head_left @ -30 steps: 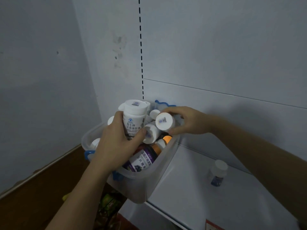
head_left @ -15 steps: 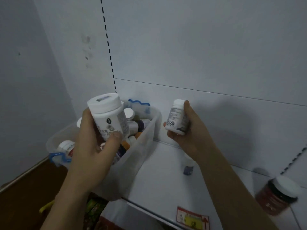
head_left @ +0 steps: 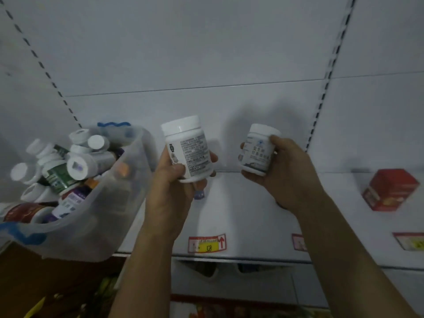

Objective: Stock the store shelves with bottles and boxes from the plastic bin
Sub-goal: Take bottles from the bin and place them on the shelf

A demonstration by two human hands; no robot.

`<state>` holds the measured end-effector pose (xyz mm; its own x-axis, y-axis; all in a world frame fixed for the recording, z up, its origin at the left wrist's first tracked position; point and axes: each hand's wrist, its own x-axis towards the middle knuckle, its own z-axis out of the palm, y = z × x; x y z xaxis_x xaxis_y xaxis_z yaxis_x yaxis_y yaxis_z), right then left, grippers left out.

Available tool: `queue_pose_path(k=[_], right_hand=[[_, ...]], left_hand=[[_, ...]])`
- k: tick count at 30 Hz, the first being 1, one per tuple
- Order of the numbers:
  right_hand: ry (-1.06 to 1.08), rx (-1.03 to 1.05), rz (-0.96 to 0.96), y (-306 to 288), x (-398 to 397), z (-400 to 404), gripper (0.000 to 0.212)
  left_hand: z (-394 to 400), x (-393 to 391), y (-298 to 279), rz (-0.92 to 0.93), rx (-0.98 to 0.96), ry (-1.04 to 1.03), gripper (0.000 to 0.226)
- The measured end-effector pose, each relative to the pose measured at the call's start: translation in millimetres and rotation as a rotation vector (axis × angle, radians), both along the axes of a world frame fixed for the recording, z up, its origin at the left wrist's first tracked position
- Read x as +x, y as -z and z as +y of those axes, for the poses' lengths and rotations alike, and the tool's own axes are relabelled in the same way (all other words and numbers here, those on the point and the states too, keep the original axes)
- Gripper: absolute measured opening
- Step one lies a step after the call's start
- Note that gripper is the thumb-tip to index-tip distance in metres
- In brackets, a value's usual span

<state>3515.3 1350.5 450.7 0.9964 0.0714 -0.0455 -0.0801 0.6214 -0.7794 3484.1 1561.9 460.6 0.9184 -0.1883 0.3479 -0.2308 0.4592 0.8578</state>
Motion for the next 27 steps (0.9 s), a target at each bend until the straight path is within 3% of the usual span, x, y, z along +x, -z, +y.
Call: queue_pose_path(k=[4, 9, 18, 27], right_hand=[[0.178, -0.071, 0.066, 4, -27, -47, 0.040], [0.448, -0.172, 0.126, 4, -79, -100, 0.033], [0.880, -0.194, 0.195, 22, -193, -205, 0.021], [1.124, -0.113, 0.230, 47, -313, -353, 0.030]], left_hand=[[-48, 11, 2, 0.115, -0.038, 0.186, 0.080], [-117, 15, 0, 0.313, -0.154, 0.252, 0.041], [-254, -40, 19, 0.478, -0.228, 0.794, 0.054], [-427, -117, 22, 0.401, -0.148, 1.130, 0.057]])
